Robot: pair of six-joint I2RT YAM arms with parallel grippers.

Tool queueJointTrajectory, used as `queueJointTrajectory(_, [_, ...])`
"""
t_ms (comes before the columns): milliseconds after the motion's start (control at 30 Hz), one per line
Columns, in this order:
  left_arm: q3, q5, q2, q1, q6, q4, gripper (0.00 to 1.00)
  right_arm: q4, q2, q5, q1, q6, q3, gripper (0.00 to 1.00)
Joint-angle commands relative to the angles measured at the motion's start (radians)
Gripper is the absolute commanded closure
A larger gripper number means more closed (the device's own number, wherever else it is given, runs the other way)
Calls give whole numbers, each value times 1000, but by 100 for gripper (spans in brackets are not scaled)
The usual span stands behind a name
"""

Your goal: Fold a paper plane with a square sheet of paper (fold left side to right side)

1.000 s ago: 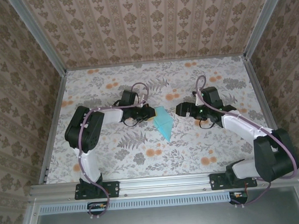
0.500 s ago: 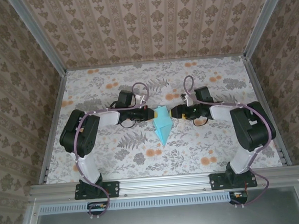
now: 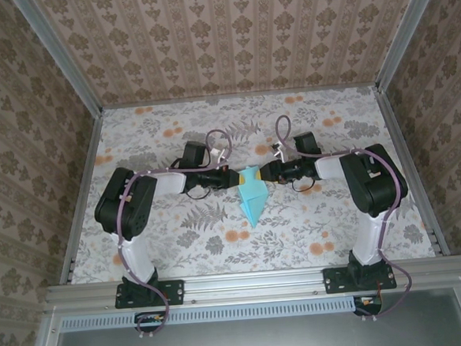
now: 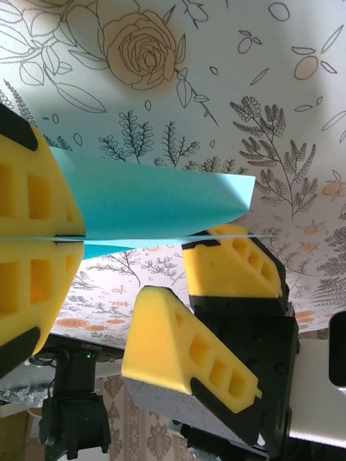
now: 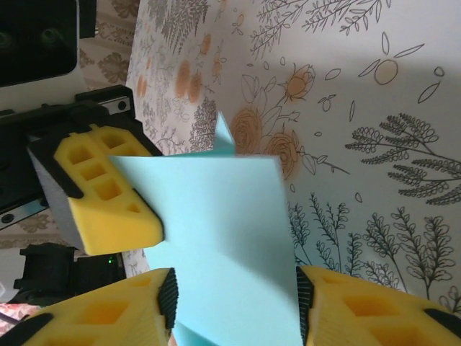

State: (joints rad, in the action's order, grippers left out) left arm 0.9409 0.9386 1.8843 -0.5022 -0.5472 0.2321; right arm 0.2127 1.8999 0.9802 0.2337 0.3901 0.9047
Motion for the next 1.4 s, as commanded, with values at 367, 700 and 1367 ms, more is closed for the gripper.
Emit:
queueJointTrajectory(367, [20,23,48,7,67,-24,97,-150,-88,9,-8,-86,20,92])
queueJointTrajectory(700, [106,-146,-119,21,226,-338,38,-330,-153,-177,-3,11,40,100])
queueJointTrajectory(1367, [176,-651,-287,-374,286,-719,23,-445,-99,-498,71,408,214,100])
